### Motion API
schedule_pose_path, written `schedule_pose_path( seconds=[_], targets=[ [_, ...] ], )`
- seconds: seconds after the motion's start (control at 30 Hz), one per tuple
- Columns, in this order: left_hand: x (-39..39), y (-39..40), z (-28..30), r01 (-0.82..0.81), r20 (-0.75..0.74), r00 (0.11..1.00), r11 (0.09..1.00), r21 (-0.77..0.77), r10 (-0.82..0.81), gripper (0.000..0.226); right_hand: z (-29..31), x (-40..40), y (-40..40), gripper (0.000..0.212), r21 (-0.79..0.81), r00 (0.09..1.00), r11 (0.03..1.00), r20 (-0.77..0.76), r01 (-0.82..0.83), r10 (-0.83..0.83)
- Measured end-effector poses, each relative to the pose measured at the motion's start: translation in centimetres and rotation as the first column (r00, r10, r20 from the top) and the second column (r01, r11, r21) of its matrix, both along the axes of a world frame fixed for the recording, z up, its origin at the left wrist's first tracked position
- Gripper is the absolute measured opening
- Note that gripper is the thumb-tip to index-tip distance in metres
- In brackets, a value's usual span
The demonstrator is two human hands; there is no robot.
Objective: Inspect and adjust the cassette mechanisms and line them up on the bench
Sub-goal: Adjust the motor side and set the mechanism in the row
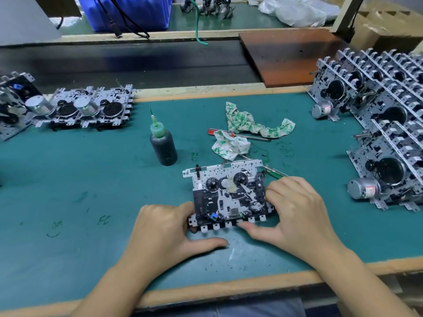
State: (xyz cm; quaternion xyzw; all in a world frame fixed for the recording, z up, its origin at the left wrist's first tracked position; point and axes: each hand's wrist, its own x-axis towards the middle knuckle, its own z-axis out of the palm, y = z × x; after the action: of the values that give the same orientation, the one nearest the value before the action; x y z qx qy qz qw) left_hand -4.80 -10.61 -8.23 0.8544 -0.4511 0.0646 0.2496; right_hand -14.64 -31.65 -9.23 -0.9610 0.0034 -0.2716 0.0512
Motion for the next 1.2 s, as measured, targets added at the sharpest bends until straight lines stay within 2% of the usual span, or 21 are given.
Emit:
schedule_pose_path(
  seconds=[0.1,0.23,0.3,0.37,0.4,0.47,0.53,0.6,0.67,0.77,0.83,0.9,0.97,1.0,1.03,1.1,1.2],
  targets=[
    [-0.1,-0.1,-0.1,-0.080,-0.010,0.997,0.997,-0.009,0.080,0.053,0.3,0.0,0.0,0.053,0.069,0.997,0.996,-0.052,-0.056,0.060],
    [0.1,0.5,0.0,-0.108,-0.107,0.989,0.994,-0.031,0.104,0.046,0.7,-0.2,0.2,0.050,0.123,0.990,0.986,-0.072,-0.114,0.123],
    [0.3,0.6,0.2,-0.109,-0.203,0.974,0.993,-0.035,0.100,0.043,1.0,-0.3,0.4,0.054,0.171,0.987,0.975,-0.058,-0.140,0.152],
    [0.3,0.8,0.2,-0.138,-0.384,0.918,0.988,-0.066,0.102,0.044,1.5,-0.3,0.5,0.059,0.273,0.980,0.946,-0.043,-0.174,0.192],
    [0.2,0.9,0.3,-0.152,-0.490,0.868,0.982,-0.116,0.076,0.047,1.8,-0.4,0.6,0.061,0.363,0.976,0.913,-0.038,-0.185,0.213],
    [-0.2,0.9,0.6,-0.156,-0.650,0.759,0.954,-0.257,-0.051,0.040,2.3,-0.5,1.0,0.059,0.592,0.974,0.787,-0.016,-0.172,0.225],
    [-0.7,0.7,1.2,-0.198,-0.683,0.723,0.918,-0.345,-0.101,0.039,2.7,-0.5,1.5,0.050,0.775,0.983,0.622,-0.009,-0.110,0.185],
    [-0.8,0.4,1.9,-0.306,-0.704,0.708,0.873,-0.381,-0.059,0.051,3.2,-0.3,2.2,0.050,0.855,0.990,0.518,-0.034,-0.042,0.138],
    [-0.7,0.2,2.4,-0.402,-0.730,0.683,0.833,-0.380,-0.004,0.061,3.6,0.0,2.8,0.057,0.874,0.993,0.486,-0.074,0.019,0.093],
    [-0.3,-0.3,3.1,-0.455,-0.748,0.662,0.822,-0.343,0.054,0.067,4.1,0.5,3.2,0.064,0.876,0.992,0.477,-0.112,0.072,0.055],
    [0.2,-0.5,3.5,-0.450,-0.732,0.673,0.844,-0.293,0.105,0.071,4.3,0.9,3.2,0.069,0.847,0.990,0.521,-0.139,0.104,0.027],
    [0.7,-0.4,3.7,-0.420,-0.627,0.748,0.886,-0.195,0.216,0.075,4.5,1.1,2.8,0.072,0.728,0.982,0.668,-0.188,0.154,-0.022],
    [1.0,-0.1,4.0,-0.458,-0.370,0.831,0.888,-0.029,0.416,0.080,4.6,1.2,2.2,0.069,0.560,0.965,0.801,-0.251,0.211,-0.079],
    [1.0,-0.1,4.3,-0.504,-0.229,0.837,0.863,0.027,0.496,0.081,4.6,1.3,1.7,0.066,0.512,0.954,0.826,-0.283,0.236,-0.097],
    [1.0,-0.2,4.5,-0.542,-0.115,0.831,0.839,0.049,0.544,0.076,4.4,1.3,1.2,0.065,0.494,0.941,0.830,-0.321,0.261,-0.105],
    [0.9,-0.4,4.9,-0.566,0.003,0.825,0.825,0.012,0.566,0.063,3.9,1.2,0.3,0.063,0.543,0.920,0.791,-0.386,0.281,-0.062],
    [0.9,-0.7,5.3,-0.431,0.121,0.882,0.883,-0.184,0.456,0.044,3.3,1.4,-0.1,0.056,0.752,0.937,0.638,-0.323,0.168,0.134]
  ],
)
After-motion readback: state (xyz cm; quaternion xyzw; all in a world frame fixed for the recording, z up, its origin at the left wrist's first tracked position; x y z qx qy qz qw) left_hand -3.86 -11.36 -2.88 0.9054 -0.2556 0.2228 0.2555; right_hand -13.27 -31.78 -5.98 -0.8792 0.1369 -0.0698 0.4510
